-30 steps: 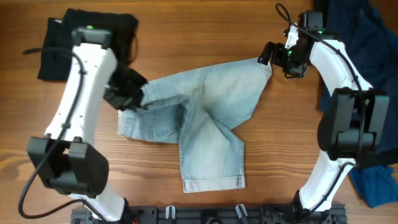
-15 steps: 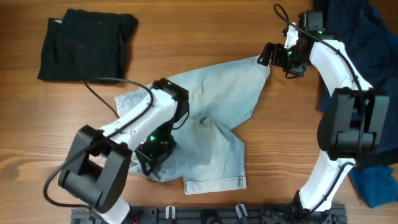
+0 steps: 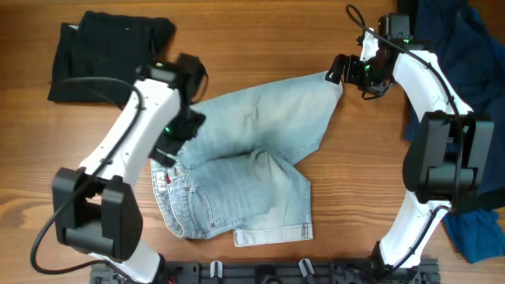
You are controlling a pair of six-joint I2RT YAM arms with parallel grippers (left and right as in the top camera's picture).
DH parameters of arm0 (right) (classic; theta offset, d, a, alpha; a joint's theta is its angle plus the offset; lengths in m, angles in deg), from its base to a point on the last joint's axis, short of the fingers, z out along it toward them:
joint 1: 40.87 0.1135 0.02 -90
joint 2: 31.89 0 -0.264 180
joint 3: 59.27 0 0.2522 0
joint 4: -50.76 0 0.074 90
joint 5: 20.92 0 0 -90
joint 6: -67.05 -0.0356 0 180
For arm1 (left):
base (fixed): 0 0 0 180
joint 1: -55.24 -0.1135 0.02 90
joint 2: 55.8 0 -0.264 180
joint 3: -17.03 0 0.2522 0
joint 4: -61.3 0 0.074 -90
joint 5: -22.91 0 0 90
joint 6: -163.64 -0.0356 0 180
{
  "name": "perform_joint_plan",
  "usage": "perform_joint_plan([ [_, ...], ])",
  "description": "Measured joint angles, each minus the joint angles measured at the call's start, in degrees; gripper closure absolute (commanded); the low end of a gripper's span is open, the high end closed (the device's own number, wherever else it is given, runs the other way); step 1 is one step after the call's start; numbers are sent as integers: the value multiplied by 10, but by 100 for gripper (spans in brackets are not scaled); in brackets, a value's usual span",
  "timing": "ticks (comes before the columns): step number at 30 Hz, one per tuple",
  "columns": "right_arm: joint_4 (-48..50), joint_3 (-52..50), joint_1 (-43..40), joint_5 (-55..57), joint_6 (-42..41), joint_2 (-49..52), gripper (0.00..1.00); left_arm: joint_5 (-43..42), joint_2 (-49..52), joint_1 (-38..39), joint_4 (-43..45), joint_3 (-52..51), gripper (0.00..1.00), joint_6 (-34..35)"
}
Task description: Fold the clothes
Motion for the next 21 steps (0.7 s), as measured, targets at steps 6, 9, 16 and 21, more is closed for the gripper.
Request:
perform_joint_plan([
  [6,4,0,0,0,15,0,0,8,0,-81,180,2,22,-99],
  [9,4,0,0,0,27,0,0,9,0,-95,228,-1,26,-135],
  [16,4,0,0,-2,30,0,0,8,36,-94,261,-37,34,-247],
  [21,-6,0,0,-2,30,0,0,8,99,-94,310,-57,25,-280],
])
